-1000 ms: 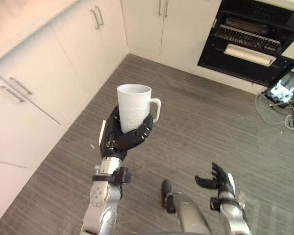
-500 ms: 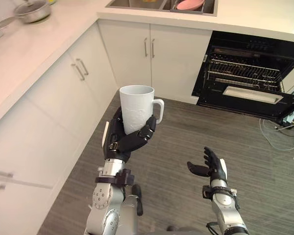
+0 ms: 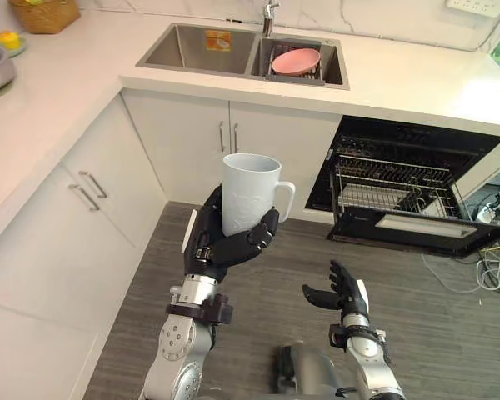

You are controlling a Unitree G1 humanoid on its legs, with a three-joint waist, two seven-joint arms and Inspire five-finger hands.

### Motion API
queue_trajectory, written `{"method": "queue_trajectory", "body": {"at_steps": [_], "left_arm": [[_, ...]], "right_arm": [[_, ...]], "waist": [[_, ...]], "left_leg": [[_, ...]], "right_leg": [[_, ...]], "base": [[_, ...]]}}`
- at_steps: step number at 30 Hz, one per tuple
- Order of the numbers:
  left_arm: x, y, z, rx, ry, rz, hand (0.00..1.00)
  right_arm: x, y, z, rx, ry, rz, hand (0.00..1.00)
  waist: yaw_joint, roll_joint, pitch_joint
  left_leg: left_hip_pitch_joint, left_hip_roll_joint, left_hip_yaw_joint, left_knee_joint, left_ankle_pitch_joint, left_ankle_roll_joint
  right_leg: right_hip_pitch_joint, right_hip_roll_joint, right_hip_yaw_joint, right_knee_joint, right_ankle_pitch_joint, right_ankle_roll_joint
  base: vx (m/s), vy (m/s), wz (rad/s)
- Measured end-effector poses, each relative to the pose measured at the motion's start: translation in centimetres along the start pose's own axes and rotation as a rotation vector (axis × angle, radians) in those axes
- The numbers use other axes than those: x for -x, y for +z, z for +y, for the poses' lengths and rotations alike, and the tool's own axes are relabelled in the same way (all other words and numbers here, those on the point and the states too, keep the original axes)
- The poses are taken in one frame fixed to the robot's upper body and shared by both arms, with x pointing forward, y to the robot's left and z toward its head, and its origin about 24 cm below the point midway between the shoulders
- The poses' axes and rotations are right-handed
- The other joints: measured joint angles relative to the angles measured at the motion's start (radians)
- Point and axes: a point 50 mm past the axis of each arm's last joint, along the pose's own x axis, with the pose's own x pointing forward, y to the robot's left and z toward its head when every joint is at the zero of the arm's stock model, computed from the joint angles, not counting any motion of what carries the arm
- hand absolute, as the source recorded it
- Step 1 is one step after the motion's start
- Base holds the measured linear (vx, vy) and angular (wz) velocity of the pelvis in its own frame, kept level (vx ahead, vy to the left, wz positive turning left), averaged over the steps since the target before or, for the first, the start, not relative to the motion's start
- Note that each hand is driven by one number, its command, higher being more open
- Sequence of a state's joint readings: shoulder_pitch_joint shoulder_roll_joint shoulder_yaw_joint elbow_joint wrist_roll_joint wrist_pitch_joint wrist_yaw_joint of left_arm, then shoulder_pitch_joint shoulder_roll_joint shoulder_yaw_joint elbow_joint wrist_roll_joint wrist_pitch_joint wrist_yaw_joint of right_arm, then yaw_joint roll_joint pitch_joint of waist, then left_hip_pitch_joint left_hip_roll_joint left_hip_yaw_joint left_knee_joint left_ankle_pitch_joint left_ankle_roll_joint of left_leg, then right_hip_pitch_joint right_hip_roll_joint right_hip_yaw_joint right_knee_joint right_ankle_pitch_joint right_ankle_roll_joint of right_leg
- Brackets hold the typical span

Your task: Walk over to the sink, pick up the cup, carry it to the dishwasher, place the cup inside the dishwasher, then close the dishwasher door

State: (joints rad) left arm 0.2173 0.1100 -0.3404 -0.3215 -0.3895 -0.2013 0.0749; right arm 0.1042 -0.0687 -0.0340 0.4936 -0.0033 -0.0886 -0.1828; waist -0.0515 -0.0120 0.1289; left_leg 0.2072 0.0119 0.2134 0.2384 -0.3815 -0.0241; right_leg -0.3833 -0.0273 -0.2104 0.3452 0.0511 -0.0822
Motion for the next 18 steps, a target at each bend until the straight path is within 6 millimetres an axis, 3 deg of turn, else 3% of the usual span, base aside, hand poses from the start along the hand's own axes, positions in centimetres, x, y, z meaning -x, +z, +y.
{"method": "queue_trajectory", "body": {"at_steps": [1,2,3,4,5,7,8,9,11,12,13,14,15,18], "left_arm": [[0.0,-0.3,0.0,0.008,0.006,0.011,0.30],[-0.2,-1.2,-0.2,0.018,0.008,0.047,0.30],[-0.3,-1.4,-0.3,0.024,0.011,0.054,0.30],[-0.2,-1.6,-0.4,0.038,0.024,0.067,0.30],[-0.1,-1.6,-0.5,0.045,0.024,0.064,0.30],[-0.2,-1.4,-0.7,0.046,0.009,0.053,0.30],[-0.2,-1.2,-0.8,0.042,-0.004,0.038,0.30],[-0.2,-1.2,-0.9,0.041,-0.005,0.037,0.30],[-0.2,-1.3,-0.8,0.029,-0.004,0.047,0.30],[-0.1,-1.5,-0.7,0.028,-0.001,0.056,0.30],[-0.1,-1.6,-0.6,0.018,0.001,0.059,0.30],[-0.1,-1.6,-0.6,0.013,0.001,0.058,0.30],[-0.1,-1.5,-0.4,0.005,0.011,0.055,0.30],[-0.1,-1.4,0.3,-0.020,0.027,0.054,0.30]], "right_arm": [[0.0,-0.1,-0.4,0.011,-0.006,0.006,0.90],[0.3,0.0,-0.9,0.016,-0.017,0.001,0.90],[0.5,0.1,-1.0,0.011,-0.021,-0.009,0.90],[1.2,0.6,-1.2,-0.003,-0.028,-0.044,0.90],[2.0,1.4,-1.2,-0.020,-0.038,-0.094,0.90],[2.2,2.9,-1.0,-0.054,-0.052,-0.165,0.90],[2.1,4.3,-0.9,-0.077,-0.058,-0.237,0.90],[1.9,4.8,-0.9,-0.080,-0.056,-0.257,0.90],[1.3,5.6,-0.8,-0.083,-0.056,-0.283,0.90],[1.1,5.6,-1.0,-0.083,-0.064,-0.279,0.90],[0.9,5.3,-1.1,-0.081,-0.076,-0.265,0.90],[0.8,5.2,-1.2,-0.078,-0.081,-0.257,0.90],[0.7,4.7,-1.6,-0.064,-0.091,-0.240,0.90],[1.0,4.0,-0.8,-0.087,-0.083,-0.204,0.90]], "waist": [[0.003,0.023,-0.006],[-0.006,0.050,-0.014],[-0.010,0.053,-0.014],[-0.006,0.056,-0.012],[0.013,0.058,-0.011],[0.027,0.054,-0.014],[0.042,0.045,-0.020],[0.047,0.044,-0.020],[0.063,0.040,-0.017],[0.065,0.034,-0.013],[0.063,0.037,-0.016],[0.063,0.043,-0.019],[0.066,0.069,-0.027],[0.051,0.015,-0.031]], "left_leg": [[0.002,0.017,-0.006,0.010,-0.003,-0.001],[-0.042,0.063,-0.045,0.180,0.020,-0.026],[-0.066,0.082,-0.048,0.270,0.043,-0.037],[-0.123,0.125,-0.045,0.490,0.146,-0.037],[-0.188,0.181,-0.036,0.696,0.198,-0.031],[-0.294,0.229,-0.029,0.848,0.165,-0.017],[-0.400,0.249,-0.024,0.854,0.116,0.005],[-0.434,0.252,-0.027,0.823,0.098,0.010],[-0.487,0.218,-0.065,0.646,0.067,0.004],[-0.501,0.172,-0.127,0.496,0.066,-0.005],[-0.501,0.119,-0.212,0.348,0.089,-0.030],[-0.492,0.100,-0.254,0.266,0.114,-0.041],[-0.465,0.088,-0.299,0.176,0.265,-0.057],[-0.454,0.053,-0.227,0.222,0.222,-0.010]], "right_leg": [[0.001,0.015,-0.012,0.011,-0.003,-0.002],[0.062,0.036,-0.044,0.001,-0.064,-0.014],[0.094,0.046,-0.052,-0.008,-0.081,-0.015],[0.179,0.070,-0.049,-0.039,-0.111,-0.016],[0.268,0.096,-0.026,-0.085,-0.130,-0.021],[0.350,0.117,0.007,-0.140,-0.137,-0.026],[0.394,0.114,0.049,-0.182,-0.139,-0.024],[0.409,0.110,0.067,-0.195,-0.139,-0.024],[0.441,0.083,0.121,-0.207,-0.152,0.000],[0.461,0.061,0.153,-0.205,-0.170,0.024],[0.476,0.038,0.184,-0.203,-0.188,0.045],[0.478,0.033,0.201,-0.199,-0.198,0.058],[0.477,0.036,0.254,-0.171,-0.239,0.095],[0.458,-0.026,0.316,-0.114,-0.290,0.130]], "base": [[0.80,-0.085,0.32],[0.64,-0.091,0.20],[0.63,-0.114,0.27],[0.61,-0.105,-0.10],[0.69,-0.084,-0.29],[0.54,-0.020,-0.57],[0.43,0.021,-0.71],[0.48,0.087,-0.88],[0.28,0.140,-0.74],[0.33,0.257,-0.69],[0.39,0.321,-0.68],[0.38,0.402,-0.94],[0.25,0.283,-0.87],[0.29,0.317,-0.67]]}}
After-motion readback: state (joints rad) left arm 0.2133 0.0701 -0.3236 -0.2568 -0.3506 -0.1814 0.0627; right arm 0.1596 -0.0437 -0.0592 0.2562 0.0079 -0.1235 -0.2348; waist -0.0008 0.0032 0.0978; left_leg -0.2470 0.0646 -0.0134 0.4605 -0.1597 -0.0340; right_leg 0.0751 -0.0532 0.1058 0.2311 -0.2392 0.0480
